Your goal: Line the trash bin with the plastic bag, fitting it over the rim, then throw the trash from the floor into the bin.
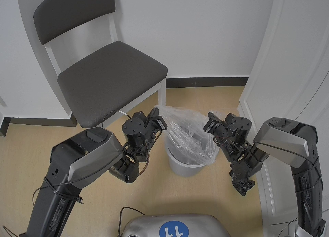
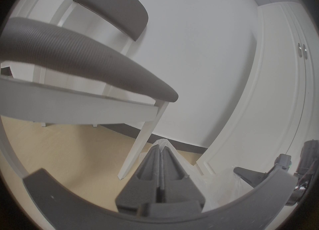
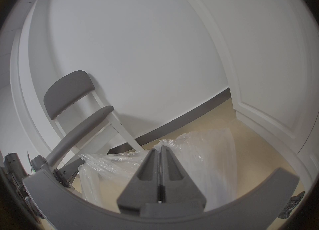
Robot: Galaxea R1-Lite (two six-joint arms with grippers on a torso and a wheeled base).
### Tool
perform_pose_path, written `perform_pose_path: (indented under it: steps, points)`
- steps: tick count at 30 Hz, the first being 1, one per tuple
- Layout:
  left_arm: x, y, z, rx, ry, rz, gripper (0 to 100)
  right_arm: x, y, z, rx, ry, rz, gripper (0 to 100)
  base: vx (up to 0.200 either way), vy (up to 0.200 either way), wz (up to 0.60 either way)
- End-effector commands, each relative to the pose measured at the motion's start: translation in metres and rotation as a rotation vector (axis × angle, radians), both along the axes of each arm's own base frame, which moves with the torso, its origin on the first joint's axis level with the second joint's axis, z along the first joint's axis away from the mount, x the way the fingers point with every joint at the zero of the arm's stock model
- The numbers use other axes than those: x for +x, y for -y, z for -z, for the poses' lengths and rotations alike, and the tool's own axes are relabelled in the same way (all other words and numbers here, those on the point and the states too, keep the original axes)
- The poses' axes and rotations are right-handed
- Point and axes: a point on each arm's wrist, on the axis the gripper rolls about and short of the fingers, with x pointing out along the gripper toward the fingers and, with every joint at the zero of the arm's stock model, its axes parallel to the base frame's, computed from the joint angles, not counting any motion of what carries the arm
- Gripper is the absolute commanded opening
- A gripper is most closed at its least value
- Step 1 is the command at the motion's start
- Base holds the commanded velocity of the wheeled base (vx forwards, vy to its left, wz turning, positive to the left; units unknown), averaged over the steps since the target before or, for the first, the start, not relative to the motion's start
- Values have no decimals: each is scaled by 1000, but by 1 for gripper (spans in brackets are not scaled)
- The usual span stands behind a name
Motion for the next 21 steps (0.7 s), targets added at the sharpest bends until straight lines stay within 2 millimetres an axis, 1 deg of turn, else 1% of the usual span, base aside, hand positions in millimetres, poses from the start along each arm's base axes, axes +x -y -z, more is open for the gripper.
perform_pose_path:
  steps: [1, 3, 6, 9, 11, 13, 16, 21]
  points:
    - [3, -1, 13, 7, -17, -4, 0, 6, 1, 17, -7, -22, 6, 0, 0, 0, 0]
    - [2, 0, 19, 15, -26, -6, 0, 9, 4, 20, -6, -20, 17, 0, 0, 0, 0]
    - [3, 1, 25, 21, -28, -19, 0, 15, 4, 25, 5, -12, 22, 0, 0, 0, 0]
    - [11, 4, 21, 1, 4, -36, 0, 23, 5, 29, 15, 3, 33, 0, 0, 0, 0]
    - [17, 5, 20, -5, 29, -83, 0, 25, 5, 32, 17, 4, 46, 0, 0, 0, 0]
    - [20, 6, 23, 14, 40, -105, 0, 25, 5, 32, 17, 3, 54, 0, 0, 0, 0]
    - [18, 7, 32, 41, 25, -106, 0, 25, 5, 32, 17, 3, 53, 0, 0, 0, 0]
    - [17, 7, 41, 47, 18, -103, 0, 25, 5, 31, 19, 7, 54, 0, 0, 0, 0]
